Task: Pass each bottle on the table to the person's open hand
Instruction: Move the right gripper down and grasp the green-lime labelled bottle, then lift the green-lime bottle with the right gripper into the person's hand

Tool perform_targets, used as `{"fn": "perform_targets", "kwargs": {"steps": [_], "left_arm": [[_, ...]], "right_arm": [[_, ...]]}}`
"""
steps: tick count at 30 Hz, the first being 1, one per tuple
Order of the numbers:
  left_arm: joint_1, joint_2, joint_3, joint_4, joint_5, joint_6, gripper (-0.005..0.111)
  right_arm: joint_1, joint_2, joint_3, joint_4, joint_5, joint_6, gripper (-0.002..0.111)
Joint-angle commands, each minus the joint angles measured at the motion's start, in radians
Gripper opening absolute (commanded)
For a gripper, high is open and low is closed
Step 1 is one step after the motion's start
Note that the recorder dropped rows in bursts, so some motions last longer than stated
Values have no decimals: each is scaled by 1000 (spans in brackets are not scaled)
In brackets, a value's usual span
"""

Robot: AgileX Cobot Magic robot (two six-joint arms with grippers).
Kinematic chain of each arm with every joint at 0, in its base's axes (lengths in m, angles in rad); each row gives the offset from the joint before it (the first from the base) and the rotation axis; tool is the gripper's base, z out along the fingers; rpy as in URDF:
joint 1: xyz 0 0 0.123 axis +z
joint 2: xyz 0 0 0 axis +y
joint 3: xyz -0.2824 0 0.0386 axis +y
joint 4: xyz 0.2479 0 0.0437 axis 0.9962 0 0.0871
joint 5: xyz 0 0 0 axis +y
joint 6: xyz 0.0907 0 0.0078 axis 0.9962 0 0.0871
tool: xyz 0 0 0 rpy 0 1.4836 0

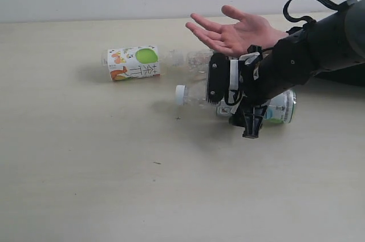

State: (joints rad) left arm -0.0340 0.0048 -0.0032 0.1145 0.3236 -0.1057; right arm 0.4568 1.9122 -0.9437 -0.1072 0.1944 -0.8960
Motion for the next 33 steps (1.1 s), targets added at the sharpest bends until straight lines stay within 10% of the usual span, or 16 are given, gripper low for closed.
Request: {"fn": "perform_targets", "kwargs": {"steps": [1,9,20,26,33], "left_arm": [[2,-5,3,1,-5,-2,3],[2,-5,3,1,-5,-2,3],[2,-5,3,1,-5,-2,3],[2,-5,3,1,-5,-2,3],[2,-5,3,1,-5,-2,3]], "right_arm": [[-4,-2,-6,1,-35,10,72],[-4,-25,-6,2,47,234,0],[-4,-352,-6,272,449,313,0],[-4,-676,-29,130,759,866,0],[-4,-644,-176,-36,835,1064,0]]}}
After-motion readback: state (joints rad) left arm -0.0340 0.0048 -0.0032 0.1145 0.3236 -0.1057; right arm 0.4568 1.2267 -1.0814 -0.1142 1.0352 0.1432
